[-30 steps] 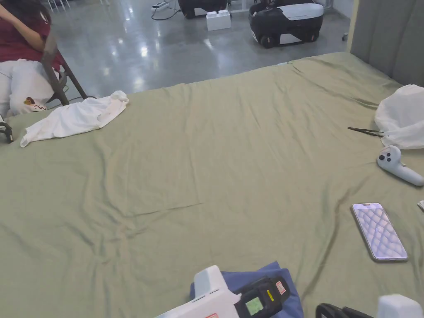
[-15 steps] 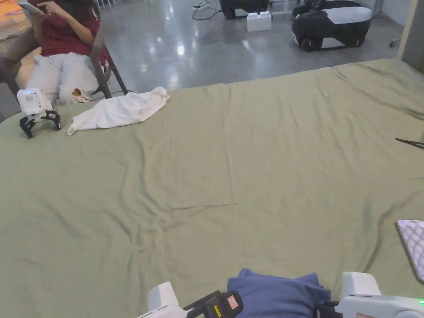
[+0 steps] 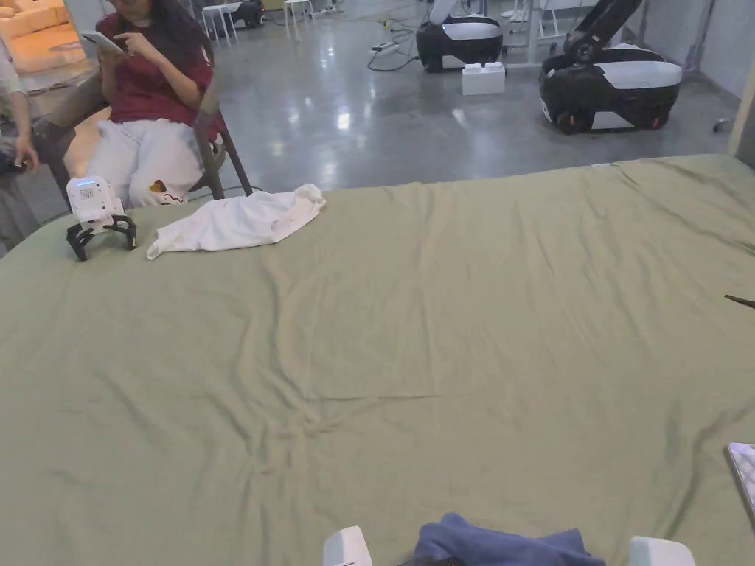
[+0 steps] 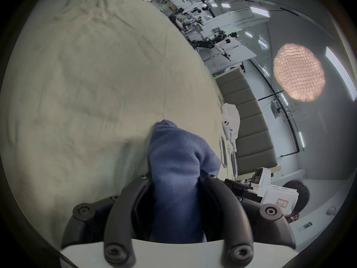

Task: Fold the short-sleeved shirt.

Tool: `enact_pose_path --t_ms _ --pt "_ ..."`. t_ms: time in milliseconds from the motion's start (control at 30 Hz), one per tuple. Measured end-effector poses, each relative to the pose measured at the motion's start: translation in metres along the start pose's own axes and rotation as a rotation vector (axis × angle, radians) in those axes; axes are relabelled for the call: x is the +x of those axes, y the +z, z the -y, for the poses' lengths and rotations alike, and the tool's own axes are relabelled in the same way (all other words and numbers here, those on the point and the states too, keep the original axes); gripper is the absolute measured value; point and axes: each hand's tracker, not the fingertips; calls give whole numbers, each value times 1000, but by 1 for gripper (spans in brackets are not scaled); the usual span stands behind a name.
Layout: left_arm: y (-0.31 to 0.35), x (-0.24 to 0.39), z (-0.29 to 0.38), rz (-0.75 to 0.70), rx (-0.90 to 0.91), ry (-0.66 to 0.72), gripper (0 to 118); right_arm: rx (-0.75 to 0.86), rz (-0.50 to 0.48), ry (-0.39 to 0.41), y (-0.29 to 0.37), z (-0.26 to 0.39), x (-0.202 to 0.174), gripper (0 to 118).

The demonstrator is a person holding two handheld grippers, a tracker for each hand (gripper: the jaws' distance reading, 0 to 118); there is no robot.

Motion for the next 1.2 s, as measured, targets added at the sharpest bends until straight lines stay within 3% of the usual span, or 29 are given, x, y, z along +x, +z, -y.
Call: enact_pose_path --t_ms 67,100,167,333,433,633,700,800,867,933,967,1067,1200 --pt "20 -2 -9 41 45 30 32 149 -127 -52 25 8 -3 0" --pt "38 -4 -15 51 81 44 32 175 -213 -108 35 9 -3 0" --pt "79 -13 -31 35 136 29 32 192 -297 -172 47 8 -3 0" --pt "214 -67 -86 -165 278 32 32 217 -277 -142 62 4 -4 0" --pt "285 -110 -120 -332 326 83 32 228 -249 -42 65 9 -5 0" --pt "333 -163 -152 -455 409 198 33 185 -234 -41 60 15 -9 0" --pt "323 -171 -154 -512 435 239 44 182 -230 -41 59 15 -12 0" --pt "310 -177 -148 -620 522 281 82 189 -237 -36 61 14 -14 0" --pt "309 -166 -143 -746 572 210 87 201 -237 -18 66 12 -17 0" --pt "308 -127 -132 -965 657 -5 86 251 -229 33 74 9 -19 0" --pt "312 -109 -129 -1005 675 -101 86 269 -223 57 80 6 -20 0" --pt "330 -43 -110 -809 747 -263 86 339 -170 111 99 -5 -26 0" --pt "331 53 -63 -714 835 -459 86 491 -154 202 131 -20 -36 0"
